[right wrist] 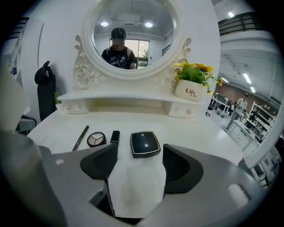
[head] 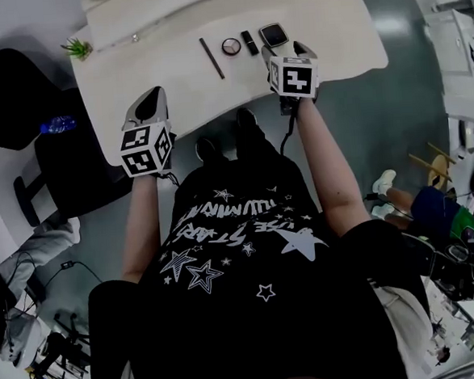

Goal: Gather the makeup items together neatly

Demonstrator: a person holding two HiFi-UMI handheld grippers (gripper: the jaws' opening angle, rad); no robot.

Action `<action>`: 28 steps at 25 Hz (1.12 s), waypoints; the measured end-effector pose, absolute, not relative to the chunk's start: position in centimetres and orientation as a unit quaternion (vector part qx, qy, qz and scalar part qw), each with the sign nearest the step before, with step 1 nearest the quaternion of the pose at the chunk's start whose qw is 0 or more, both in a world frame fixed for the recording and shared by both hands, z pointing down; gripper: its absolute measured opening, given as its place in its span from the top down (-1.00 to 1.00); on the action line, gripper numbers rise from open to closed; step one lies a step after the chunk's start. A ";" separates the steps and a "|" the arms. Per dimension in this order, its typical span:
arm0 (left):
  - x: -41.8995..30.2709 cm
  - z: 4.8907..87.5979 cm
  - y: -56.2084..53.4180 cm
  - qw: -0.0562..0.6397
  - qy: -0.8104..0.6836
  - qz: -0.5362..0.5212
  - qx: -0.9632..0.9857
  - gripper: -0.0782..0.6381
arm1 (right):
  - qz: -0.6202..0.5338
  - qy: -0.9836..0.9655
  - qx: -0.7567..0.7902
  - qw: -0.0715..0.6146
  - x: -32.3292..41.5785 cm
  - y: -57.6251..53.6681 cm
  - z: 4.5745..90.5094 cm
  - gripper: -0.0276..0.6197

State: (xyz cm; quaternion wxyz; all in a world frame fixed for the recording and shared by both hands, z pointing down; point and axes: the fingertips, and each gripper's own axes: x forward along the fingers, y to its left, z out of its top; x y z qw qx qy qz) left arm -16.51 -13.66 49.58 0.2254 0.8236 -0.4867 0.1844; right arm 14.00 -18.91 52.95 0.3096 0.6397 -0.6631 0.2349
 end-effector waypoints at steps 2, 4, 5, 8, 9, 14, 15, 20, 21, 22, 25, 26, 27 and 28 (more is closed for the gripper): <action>-17.0 49.7 -13.6 0.219 -0.485 0.190 0.825 0.78 | 0.225 -0.665 0.645 0.301 14.1 -18.6 52.2 -0.12; -17.2 49.8 -13.4 0.216 -0.486 0.189 0.826 0.78 | 0.221 -0.666 0.650 0.292 14.1 -18.0 51.7 -0.03; -17.3 49.8 -13.1 0.217 -0.488 0.186 0.824 0.78 | 0.220 -0.668 0.649 0.288 13.9 -17.7 51.6 0.02; -17.3 49.4 -11.6 0.224 -0.495 0.175 0.821 0.78 | 0.220 -0.679 0.641 0.281 13.1 -16.4 51.3 0.17; -17.1 49.2 -10.8 0.225 -0.496 0.174 0.820 0.78 | 0.221 -0.685 0.637 0.277 13.0 -15.9 51.1 0.20; -14.8 48.5 -6.4 0.227 -0.513 0.167 0.811 0.78 | 0.220 -0.711 0.617 0.254 13.6 -12.3 50.2 0.47; -14.2 48.3 -5.6 0.228 -0.518 0.164 0.808 0.78 | 0.219 -0.716 0.614 0.252 13.9 -11.6 50.1 0.55; -14.9 47.5 -2.1 0.240 -0.538 0.150 0.794 0.78 | 0.198 -0.748 0.585 0.243 11.4 -8.8 47.5 0.82; -14.8 47.1 -1.5 0.241 -0.541 0.148 0.792 0.78 | 0.194 -0.754 0.580 0.239 11.2 -8.3 46.6 0.82; -14.7 46.7 -0.8 0.242 -0.544 0.145 0.790 0.78 | 0.189 -0.758 0.578 0.237 11.2 -7.7 45.7 0.83; -15.4 46.6 1.1 0.242 -0.557 0.138 0.783 0.78 | 0.181 -0.771 0.565 0.231 10.1 -6.5 45.0 0.82; -16.1 46.9 1.7 0.241 -0.563 0.136 0.779 0.78 | 0.179 -0.777 0.558 0.231 9.2 -6.3 45.4 0.82; -16.7 47.3 2.3 0.240 -0.568 0.135 0.775 0.78 | 0.176 -0.782 0.552 0.231 8.4 -6.1 45.8 0.82; -17.1 47.6 2.9 0.240 -0.574 0.132 0.772 0.78 | 0.172 -0.787 0.546 0.231 7.8 -5.7 46.1 0.82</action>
